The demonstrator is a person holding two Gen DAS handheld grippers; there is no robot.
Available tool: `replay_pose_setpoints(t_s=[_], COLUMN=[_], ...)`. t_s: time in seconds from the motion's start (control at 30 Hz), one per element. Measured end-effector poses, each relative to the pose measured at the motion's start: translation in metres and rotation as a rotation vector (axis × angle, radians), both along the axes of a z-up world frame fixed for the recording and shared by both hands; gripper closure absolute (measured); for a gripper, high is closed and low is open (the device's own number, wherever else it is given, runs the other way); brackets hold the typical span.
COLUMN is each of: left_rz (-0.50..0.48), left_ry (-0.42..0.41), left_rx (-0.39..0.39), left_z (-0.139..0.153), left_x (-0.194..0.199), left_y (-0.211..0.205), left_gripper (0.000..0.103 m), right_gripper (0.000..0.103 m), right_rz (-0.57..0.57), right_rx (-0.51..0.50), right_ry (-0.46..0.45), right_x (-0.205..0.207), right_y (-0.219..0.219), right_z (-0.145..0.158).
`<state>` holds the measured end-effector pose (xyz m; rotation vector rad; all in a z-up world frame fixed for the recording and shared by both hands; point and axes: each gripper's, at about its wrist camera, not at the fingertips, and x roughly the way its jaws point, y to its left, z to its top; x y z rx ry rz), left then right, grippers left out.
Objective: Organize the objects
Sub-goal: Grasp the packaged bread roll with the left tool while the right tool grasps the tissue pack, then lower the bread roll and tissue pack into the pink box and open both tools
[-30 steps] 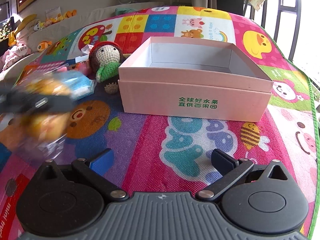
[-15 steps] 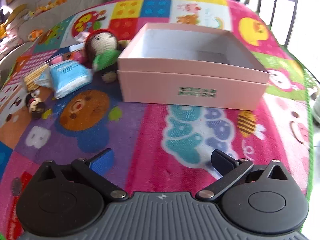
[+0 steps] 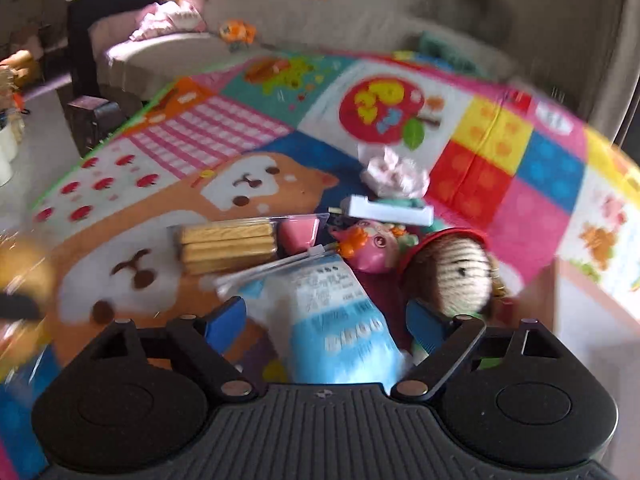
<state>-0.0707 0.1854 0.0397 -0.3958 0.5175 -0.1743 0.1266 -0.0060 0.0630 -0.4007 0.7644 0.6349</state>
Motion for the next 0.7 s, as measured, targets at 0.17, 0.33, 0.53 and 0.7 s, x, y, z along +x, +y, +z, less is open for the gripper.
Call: replay_pose_setpoints(t_s=[0.17, 0.33, 0.53, 0.7], left_rz=[-0.048, -0.113, -0.280, -0.387], left_ry=[0.021, 0.054, 0.132, 0.098], left_rx=[-0.002, 0.033, 0.066, 0.057], left_z=[-0.002, 0.003, 0.007, 0.039], left_x=[-0.001, -0.002, -0.001, 0.026], left_y=[-0.013, -0.041, -0.103, -0.165], left_gripper=[0.052, 0.052, 0.052, 0.052], right_gripper=[0.051, 0.052, 0.052, 0.052], right_rz=[-0.022, -0.011, -0.114, -0.302], right_rx=[0.043, 0.098, 0.164, 0.241], right_ry=[0.122, 0.113, 0.063, -0.040], right_x=[0.000, -0.052, -0.120, -0.152], right_y=[-0.012, -0.060, -0.156, -0.239], right_z=[-0.007, 0.013, 0.036, 0.047])
